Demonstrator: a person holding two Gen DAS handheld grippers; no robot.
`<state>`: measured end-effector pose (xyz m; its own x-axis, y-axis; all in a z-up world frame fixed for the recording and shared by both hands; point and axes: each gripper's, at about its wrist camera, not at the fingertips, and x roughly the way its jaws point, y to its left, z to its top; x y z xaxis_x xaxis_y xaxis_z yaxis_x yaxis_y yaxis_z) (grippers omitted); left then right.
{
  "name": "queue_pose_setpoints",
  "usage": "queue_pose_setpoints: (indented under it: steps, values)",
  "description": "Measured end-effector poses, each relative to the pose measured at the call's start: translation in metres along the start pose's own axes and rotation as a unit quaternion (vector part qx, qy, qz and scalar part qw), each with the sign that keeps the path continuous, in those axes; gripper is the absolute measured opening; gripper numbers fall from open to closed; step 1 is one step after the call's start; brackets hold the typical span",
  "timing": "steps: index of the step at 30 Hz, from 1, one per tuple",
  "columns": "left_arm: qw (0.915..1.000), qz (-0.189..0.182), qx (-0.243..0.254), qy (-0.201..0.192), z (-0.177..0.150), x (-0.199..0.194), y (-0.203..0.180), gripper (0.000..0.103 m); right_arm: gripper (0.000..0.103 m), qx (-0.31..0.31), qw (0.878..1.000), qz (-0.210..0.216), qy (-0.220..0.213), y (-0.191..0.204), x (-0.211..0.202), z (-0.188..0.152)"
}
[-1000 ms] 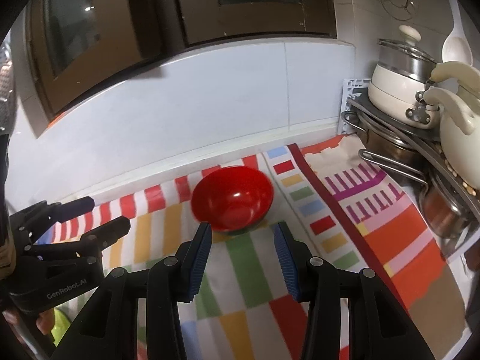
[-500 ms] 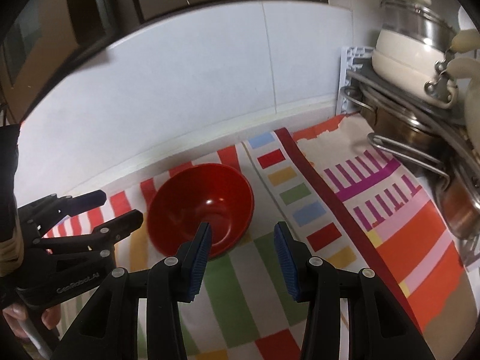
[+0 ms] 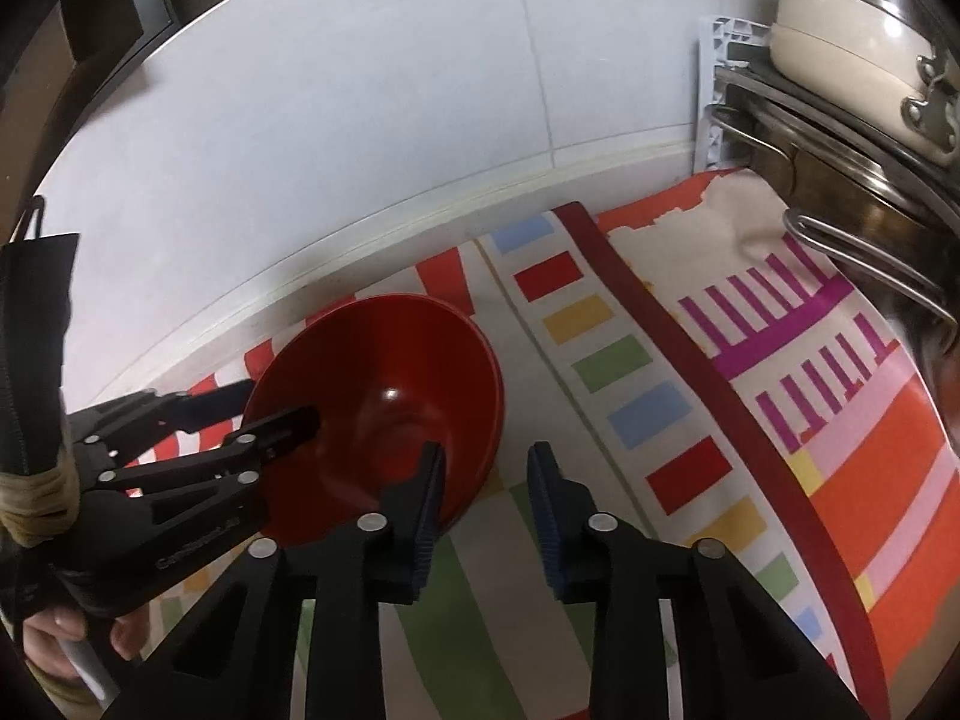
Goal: Organize plates and bowls
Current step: 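Grasp the red-and-black bowl's rim with the left tool and lift, then carry the red-and-black bowl with the left tool onto the pink bowl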
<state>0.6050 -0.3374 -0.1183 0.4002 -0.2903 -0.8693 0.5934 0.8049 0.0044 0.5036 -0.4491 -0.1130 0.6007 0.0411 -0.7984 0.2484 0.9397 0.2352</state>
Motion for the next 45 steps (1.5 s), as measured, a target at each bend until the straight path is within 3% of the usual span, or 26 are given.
queue_pose_setpoints:
  steps: [7,20,36,45]
  values:
    - [0.9998,-0.019,-0.006,0.008,0.004,0.006,-0.002,0.014,0.020,0.007,1.000,0.008,0.008,0.000,0.007,0.004]
    - [0.9998,-0.008,-0.017,0.007,-0.004,-0.013,0.000,0.014,0.014,0.029,0.999,0.012,0.009,0.003,-0.007,0.011]
    - [0.9985,0.005,-0.037,-0.041,-0.040,-0.110,-0.007,0.014,0.014,0.007,1.000,0.024,-0.017,0.034,-0.079,-0.016]
    - [0.9953,0.025,-0.068,-0.064,-0.079,-0.161,-0.006,0.014,0.014,-0.023,0.998,0.039,-0.031,0.065,-0.121,-0.036]
